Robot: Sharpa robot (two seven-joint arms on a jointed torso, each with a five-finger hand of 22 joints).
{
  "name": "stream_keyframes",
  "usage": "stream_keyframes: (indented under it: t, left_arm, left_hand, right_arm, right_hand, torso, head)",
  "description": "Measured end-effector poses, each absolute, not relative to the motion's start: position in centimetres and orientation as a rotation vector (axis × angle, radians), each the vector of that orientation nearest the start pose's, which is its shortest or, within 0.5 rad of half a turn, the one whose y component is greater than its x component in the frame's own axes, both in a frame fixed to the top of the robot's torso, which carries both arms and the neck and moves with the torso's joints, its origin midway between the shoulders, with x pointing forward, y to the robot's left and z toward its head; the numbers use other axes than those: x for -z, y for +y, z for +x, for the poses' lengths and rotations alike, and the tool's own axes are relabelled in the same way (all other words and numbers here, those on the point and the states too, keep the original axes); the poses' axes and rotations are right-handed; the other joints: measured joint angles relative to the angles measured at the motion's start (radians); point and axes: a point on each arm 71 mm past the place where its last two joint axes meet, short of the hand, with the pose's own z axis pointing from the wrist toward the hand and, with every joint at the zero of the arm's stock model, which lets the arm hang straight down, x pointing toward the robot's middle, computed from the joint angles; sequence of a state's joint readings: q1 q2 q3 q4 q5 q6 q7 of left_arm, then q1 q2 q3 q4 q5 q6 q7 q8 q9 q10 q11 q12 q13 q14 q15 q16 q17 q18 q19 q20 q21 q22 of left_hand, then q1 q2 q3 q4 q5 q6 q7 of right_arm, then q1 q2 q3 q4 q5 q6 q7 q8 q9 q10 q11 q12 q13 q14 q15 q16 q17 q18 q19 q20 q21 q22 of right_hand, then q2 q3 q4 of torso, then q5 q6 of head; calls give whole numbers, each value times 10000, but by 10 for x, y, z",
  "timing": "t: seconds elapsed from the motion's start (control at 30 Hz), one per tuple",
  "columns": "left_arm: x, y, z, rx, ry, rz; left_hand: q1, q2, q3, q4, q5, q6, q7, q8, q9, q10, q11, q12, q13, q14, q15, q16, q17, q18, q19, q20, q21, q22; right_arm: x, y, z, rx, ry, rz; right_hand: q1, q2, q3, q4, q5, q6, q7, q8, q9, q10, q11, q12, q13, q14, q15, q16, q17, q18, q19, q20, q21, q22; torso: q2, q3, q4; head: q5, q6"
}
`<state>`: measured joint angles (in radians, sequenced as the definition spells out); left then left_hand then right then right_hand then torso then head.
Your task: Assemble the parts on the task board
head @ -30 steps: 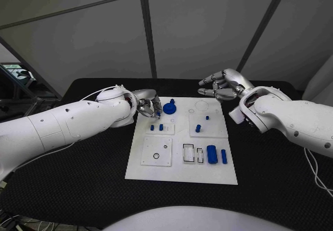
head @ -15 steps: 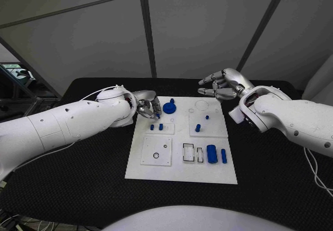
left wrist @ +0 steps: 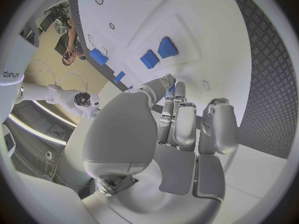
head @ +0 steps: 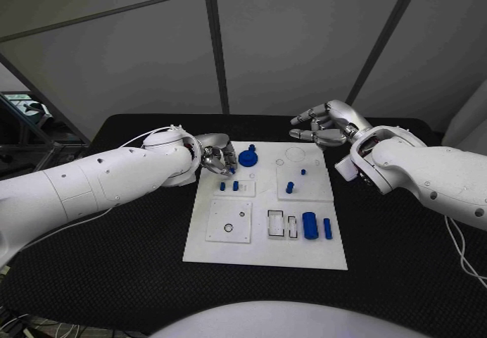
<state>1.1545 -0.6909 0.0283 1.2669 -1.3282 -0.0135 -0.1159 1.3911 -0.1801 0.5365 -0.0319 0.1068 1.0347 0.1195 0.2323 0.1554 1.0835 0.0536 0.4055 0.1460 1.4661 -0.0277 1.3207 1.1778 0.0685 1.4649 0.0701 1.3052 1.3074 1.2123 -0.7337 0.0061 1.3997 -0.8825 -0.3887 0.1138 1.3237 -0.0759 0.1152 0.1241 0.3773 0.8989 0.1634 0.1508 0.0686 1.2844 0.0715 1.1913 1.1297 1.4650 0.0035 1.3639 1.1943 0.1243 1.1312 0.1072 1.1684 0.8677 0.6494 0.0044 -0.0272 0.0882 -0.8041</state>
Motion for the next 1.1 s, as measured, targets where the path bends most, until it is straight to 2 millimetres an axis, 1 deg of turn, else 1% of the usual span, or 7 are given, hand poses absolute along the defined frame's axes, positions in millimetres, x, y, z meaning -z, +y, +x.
stream_keyframes:
  t: [0.37, 0.73, 0.83, 0.9, 0.97, 1.1]
  left_arm:
    - [223, 194, 525, 6249, 19858, 445]
    - [224, 193, 525, 6140, 19960, 413]
    - [224, 194, 525, 6110, 20003, 413]
    - [224, 194, 525, 6095, 20024, 413]
    - [224, 194, 525, 6079, 20036, 406]
    - [225, 193, 524, 6067, 20051, 402]
  left_hand:
    - [0, 0, -83, -83, 0, 36, -35, -37, -5, 177, -106, 0, 51, 0, 0, 0, -70, 1, 0, 0, 0, 0]
    - [-53, -53, -196, -136, 1, 29, -42, -86, -32, 179, -108, 50, 120, 0, 0, 0, -161, 0, 0, 0, -58, 0]
    - [-93, -93, -251, -136, 1, -4, -70, -147, -53, 91, -73, 107, 160, 0, 0, 0, -191, 0, 0, 0, -134, 0]
    - [-117, -108, -324, -148, 1, -137, -50, -226, -80, 21, -63, 117, 192, 0, 0, -22, -229, 0, 0, 0, -151, 0]
    - [-189, -128, -387, -142, 1, -436, 21, -390, -164, -169, -5, 196, 244, 0, 0, -41, -278, -1, 0, 0, -212, 0]
    - [-241, -156, -542, -154, 1, -896, 43, -660, -322, -439, 45, 380, 384, 0, 0, -41, -329, 0, 0, 0, -251, 0]
  right_arm:
    - [163, -183, 516, -10550, 15762, 3230]
    - [163, -184, 516, -10528, 15759, 3240]
    - [163, -184, 516, -10520, 15758, 3244]
    - [163, -185, 516, -10516, 15757, 3246]
    - [163, -185, 516, -10511, 15753, 3249]
    - [163, -186, 517, -10482, 15743, 3261]
  right_hand:
    - [0, 0, 0, 0, 0, 0, 0, 0, 0, 0, 0, 0, 0, 0, 0, 0, 0, 0, 0, 0, 0, 0]
    - [0, 0, 29, 29, 0, 0, 0, 0, 0, 0, 0, 0, 8, 0, 0, 0, 0, 0, 0, 0, 0, 0]
    - [0, 0, 29, 29, 0, 0, 0, 0, 0, 0, 0, 0, 8, 0, 0, 0, 0, 1, 0, 0, 0, 0]
    - [0, 0, 29, 29, 0, 0, 0, 0, 0, 0, 0, 0, 8, 0, 0, 0, 0, 0, 0, 0, 0, 0]
    - [0, 0, 29, 29, 0, 0, 0, 0, 0, 0, 0, 0, -6, 0, 0, -36, -36, -1, 0, 0, -50, -34]
    - [0, 0, 29, 29, 0, 0, 0, -1, 0, 0, 0, 0, -38, 0, 0, -49, -79, 0, 0, 0, -71, -96]
  torso:
    - [-4, 2, -1]
    - [-6, 2, -4]
    - [-6, 2, -4]
    - [-7, 1, -4]
    - [-9, 0, -4]
    - [-10, 0, 0]
  head:
    - [-34, -11]
    - [-23, -10]
    - [-23, -10]
    - [-23, -12]
    - [-24, -12]
    - [-26, -12]
